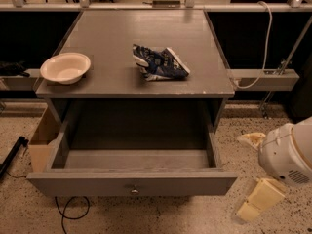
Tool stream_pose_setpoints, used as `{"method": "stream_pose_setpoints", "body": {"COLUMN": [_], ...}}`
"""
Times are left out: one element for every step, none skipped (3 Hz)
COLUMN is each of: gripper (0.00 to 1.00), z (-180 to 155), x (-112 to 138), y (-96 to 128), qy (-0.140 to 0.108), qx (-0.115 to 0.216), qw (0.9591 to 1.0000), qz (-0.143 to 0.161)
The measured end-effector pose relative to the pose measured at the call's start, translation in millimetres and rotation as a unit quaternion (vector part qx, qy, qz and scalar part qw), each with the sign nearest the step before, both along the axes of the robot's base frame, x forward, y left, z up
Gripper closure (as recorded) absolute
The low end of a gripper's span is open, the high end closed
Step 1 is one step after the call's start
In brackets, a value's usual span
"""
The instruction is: Close top drawer
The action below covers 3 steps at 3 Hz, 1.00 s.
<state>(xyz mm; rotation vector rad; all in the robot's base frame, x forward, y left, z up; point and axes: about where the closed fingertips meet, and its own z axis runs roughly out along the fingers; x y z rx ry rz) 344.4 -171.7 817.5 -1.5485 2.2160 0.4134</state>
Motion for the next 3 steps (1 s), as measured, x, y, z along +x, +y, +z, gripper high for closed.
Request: {"method": "stream_pose_setpoints", "body": {"gripper": [0.14, 0.45, 0.76], "z": [-12, -29, -49], "x": [4, 1, -2], "y": [9, 19, 32], "qy": [0.002, 0.010, 0.022], "qx": [0.000, 0.005, 0.002], "qw": [1.0000, 0.9999, 0.9997], "qz": [-0.003, -0.005, 0.002]}}
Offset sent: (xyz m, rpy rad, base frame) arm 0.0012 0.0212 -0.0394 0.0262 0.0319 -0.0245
